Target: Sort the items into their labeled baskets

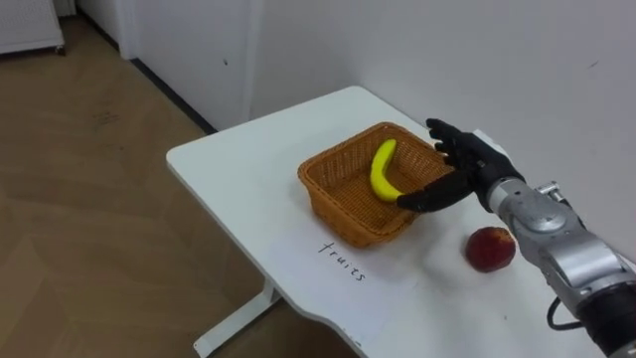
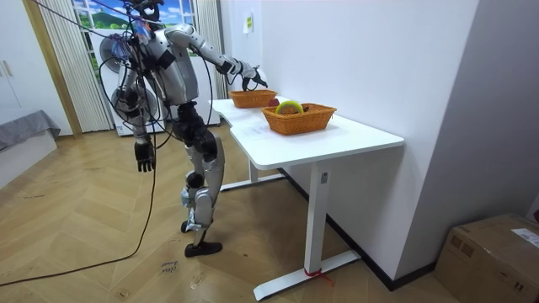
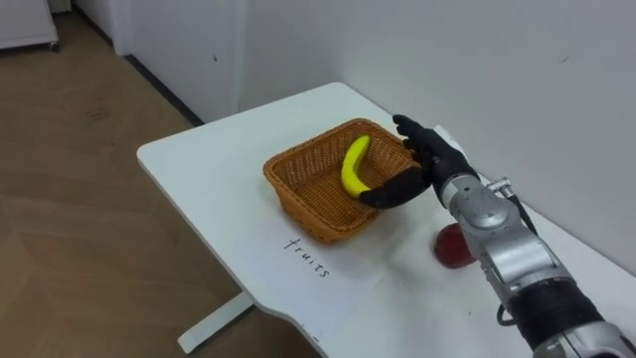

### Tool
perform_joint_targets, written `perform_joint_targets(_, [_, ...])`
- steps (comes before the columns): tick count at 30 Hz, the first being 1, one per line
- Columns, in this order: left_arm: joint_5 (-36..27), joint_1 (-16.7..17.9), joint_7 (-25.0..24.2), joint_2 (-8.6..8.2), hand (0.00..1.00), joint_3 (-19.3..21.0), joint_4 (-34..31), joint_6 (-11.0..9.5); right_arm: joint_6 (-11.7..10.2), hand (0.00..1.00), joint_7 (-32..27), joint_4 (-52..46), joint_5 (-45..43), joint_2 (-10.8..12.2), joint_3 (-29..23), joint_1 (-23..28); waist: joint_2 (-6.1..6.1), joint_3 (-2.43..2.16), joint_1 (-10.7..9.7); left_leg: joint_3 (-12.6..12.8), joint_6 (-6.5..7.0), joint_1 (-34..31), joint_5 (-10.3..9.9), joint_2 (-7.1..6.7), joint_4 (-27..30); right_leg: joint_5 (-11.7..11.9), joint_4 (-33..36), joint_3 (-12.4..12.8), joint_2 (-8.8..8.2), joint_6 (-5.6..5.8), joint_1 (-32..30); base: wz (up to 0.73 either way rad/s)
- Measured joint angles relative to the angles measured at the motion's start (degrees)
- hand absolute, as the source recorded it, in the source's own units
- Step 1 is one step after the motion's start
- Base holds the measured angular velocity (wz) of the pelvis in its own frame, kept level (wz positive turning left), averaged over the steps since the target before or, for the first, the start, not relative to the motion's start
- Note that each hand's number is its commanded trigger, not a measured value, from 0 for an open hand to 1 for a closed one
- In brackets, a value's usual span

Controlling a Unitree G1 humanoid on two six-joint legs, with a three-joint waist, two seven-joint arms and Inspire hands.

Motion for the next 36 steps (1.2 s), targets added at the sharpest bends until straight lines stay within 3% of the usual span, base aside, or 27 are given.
perform_joint_targets(7, [0.06,0.06,-0.06,-0.40,0.00,0.03,-0.12,-0.13,-0.83,0.00,-0.71,-3.31,-2.02,-0.10,-1.03,0.39,1.10,-0.02,-1.84,0.72,0.17,0.56,-0.23,0.12,-0.06,0.01,1.10,0.67,-0.27,0.04,-0.02,-0.04])
perform_joint_targets(15, [-0.05,-0.73,-0.16,-0.76,0.00,-0.02,-0.11,-1.05,-1.31,0.00,-0.69,-3.32,-2.75,-0.23,-1.46,0.42,1.79,-0.07,-4.66,2.28,0.55,1.29,-0.51,0.23,-0.16,-0.08,0.76,3.37,-0.22,0.20,-0.11,-0.10])
perform_joint_targets(21, [1.08,-2.02,-0.41,-2.18,0.00,-0.01,-0.29,-1.11,-1.33,0.00,-0.68,-3.84,-6.77,-0.27,-7.12,0.86,2.49,-0.45,-6.64,3.56,0.78,1.99,-0.63,0.39,-1.04,0.19,0.81,5.07,-0.21,0.47,-0.32,-0.13])
perform_joint_targets(24, [1.25,-3.15,-0.75,-2.23,0.00,0.02,-0.29,-1.26,-1.33,0.00,-0.74,-4.45,-6.98,-0.27,-9.96,1.23,3.43,-0.39,-7.73,3.72,0.82,2.42,-0.63,0.40,-1.49,0.25,0.91,5.56,-0.22,0.47,-0.35,-0.07])
perform_joint_targets(28, [1.28,-3.65,-0.60,-2.39,0.00,0.23,-0.28,-2.31,-1.94,0.00,-1.36,-7.79,-6.94,-0.24,-11.65,1.49,4.65,-0.73,-9.36,5.30,0.82,2.91,-0.59,0.87,-2.76,0.30,1.49,6.93,-0.18,0.40,-1.24,-0.19])
perform_joint_targets(36, [1.28,-5.95,-0.05,-3.03,0.00,2.13,-0.24,-3.31,-2.33,0.00,-4.32,-8.10,-6.30,-0.46,-14.05,1.62,4.35,-0.57,-11.23,6.43,0.87,2.81,-0.63,1.09,-3.08,0.34,1.70,7.90,-0.16,0.40,-1.76,-0.08])
